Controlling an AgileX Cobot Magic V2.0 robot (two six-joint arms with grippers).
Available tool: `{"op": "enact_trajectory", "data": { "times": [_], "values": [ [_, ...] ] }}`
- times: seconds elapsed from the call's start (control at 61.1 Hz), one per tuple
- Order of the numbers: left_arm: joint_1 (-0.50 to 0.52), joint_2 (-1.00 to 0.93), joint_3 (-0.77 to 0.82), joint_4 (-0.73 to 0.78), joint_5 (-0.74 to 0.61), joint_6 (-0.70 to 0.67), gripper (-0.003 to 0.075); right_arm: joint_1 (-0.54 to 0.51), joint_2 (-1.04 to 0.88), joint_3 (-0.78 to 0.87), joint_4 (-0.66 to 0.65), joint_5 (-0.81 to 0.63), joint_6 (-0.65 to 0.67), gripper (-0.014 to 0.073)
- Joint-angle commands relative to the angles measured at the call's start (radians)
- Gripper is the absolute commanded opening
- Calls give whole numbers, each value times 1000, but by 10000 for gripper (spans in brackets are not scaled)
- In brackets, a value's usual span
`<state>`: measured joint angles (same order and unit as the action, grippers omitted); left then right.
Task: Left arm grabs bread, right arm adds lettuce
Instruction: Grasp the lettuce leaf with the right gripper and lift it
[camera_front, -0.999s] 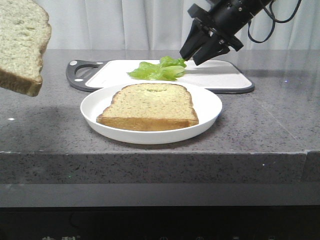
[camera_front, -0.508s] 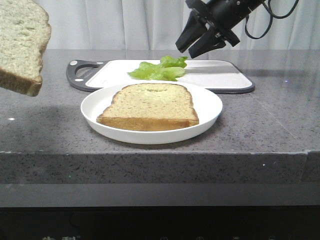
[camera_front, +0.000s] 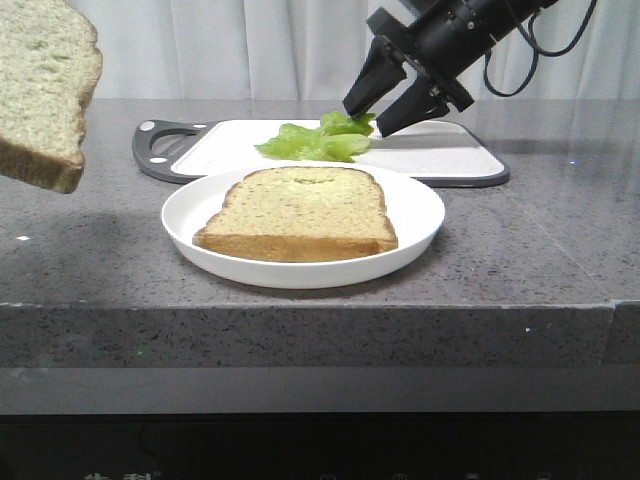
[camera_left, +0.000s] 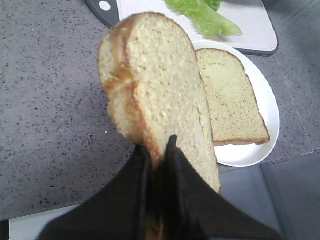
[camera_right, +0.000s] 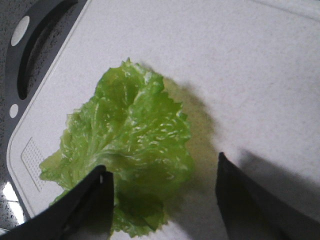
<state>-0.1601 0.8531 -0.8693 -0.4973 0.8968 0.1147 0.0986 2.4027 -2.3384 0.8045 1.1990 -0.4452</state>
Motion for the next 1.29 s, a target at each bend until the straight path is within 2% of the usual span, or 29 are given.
{"op": "enact_trajectory", "data": {
  "times": [0.0,0.393,0.491,0.639,0.835,1.113,1.277],
  "values": [
    [2,-7,-28,-32,-59,-1,-19,6,-71,-33,70,-5,-9,474],
    [2,-7,-28,-32,-59,-1,-19,10,-71,-33,76,-5,-9,463],
    [2,-7,-28,-32,-59,-1,-19,10,-71,-33,76,-4,-9,343],
    [2,-7,-28,-32,-59,-1,-19,10,-71,-33,76,-5,-9,71],
    [2,-7,-28,-32,-59,-1,-19,8,-72,-33,83,-15,-9,-108],
    [2,-7,-28,-32,-59,-1,-19,-36,-126,-33,241,-30,-7,-102],
    [2,-7,-28,-32,-61,-1,-19,-68,-167,-47,252,-10,61,-102]
  ]
}}
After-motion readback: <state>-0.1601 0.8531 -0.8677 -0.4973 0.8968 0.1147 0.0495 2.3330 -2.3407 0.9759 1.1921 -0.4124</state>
